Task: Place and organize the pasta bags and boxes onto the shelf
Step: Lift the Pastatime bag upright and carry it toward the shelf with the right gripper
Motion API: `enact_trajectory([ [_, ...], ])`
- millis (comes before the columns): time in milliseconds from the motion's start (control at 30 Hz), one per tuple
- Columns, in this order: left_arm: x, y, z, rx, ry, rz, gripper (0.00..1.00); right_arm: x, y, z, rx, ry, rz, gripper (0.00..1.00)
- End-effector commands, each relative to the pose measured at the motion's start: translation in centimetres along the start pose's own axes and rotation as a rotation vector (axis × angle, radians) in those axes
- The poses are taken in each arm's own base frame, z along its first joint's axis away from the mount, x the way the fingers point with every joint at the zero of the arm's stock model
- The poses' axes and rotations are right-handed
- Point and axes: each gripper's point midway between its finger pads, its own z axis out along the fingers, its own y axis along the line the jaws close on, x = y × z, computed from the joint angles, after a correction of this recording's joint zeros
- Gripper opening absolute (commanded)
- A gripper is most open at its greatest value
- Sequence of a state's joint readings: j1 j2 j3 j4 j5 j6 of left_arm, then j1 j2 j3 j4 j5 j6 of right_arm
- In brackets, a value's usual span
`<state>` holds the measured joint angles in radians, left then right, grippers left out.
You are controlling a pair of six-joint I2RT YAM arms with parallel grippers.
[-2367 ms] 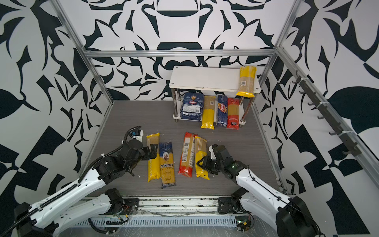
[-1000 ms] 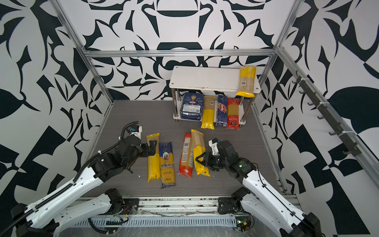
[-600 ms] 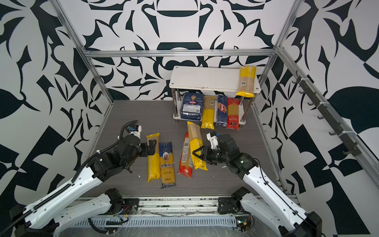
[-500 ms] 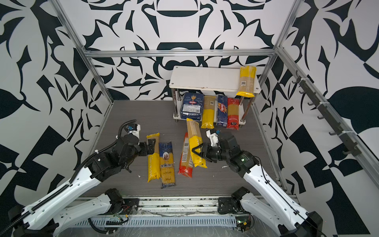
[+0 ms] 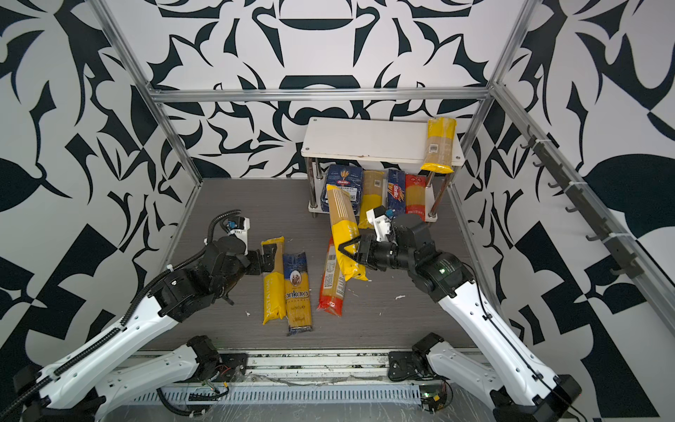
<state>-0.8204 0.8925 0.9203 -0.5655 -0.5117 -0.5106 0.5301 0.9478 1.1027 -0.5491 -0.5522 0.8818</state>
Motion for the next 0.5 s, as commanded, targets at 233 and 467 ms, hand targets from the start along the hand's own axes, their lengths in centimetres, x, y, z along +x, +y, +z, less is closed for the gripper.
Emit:
enact_trajectory([
  [233, -2.2, -1.0, -0.7, 0.022, -0.031, 0.027, 0.99, -6.8, 9.9, -4.0, -0.174, -0.208, -0.283, 0.04],
  [467, -2.7, -1.0, -0.4, 0.015, -0.031, 0.044, 0.99, -10.9, 12.0, -4.9, -0.180, -0.255, -0.322, 0.04],
])
